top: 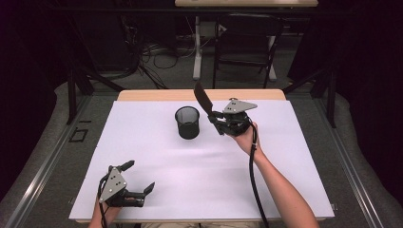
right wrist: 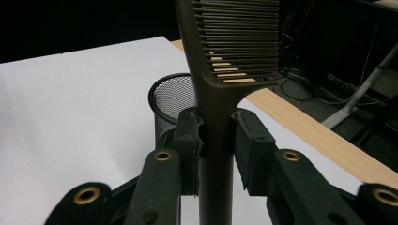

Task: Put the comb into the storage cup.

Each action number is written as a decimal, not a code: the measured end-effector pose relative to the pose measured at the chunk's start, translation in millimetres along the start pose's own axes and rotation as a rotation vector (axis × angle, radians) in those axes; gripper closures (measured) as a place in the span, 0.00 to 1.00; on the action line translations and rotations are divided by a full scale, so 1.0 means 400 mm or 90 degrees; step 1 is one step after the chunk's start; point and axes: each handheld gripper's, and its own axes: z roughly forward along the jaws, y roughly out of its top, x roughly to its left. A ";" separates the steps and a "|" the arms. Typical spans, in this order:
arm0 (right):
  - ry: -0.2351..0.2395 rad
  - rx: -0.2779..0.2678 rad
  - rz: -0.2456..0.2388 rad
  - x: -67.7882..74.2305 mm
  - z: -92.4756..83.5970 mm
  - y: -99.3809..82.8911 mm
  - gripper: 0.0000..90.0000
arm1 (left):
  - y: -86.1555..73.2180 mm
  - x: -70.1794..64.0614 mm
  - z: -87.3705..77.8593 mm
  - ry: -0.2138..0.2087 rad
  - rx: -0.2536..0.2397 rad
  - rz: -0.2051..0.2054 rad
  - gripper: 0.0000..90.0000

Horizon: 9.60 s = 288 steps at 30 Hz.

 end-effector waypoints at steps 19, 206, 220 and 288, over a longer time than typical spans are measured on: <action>-0.009 -0.012 0.010 -0.006 0.011 0.032 0.81 | 0.000 -0.001 0.001 0.000 0.003 -0.001 0.00; 0.006 -0.056 0.052 0.033 0.244 0.116 0.80 | -0.001 0.003 -0.004 0.010 0.007 -0.001 0.00; 0.007 -0.037 0.042 0.038 0.260 0.098 0.80 | -0.001 0.002 -0.003 0.010 0.006 0.000 0.00; 0.008 0.047 0.050 0.046 0.290 0.058 0.51 | -0.002 0.003 -0.004 0.012 0.006 -0.001 0.01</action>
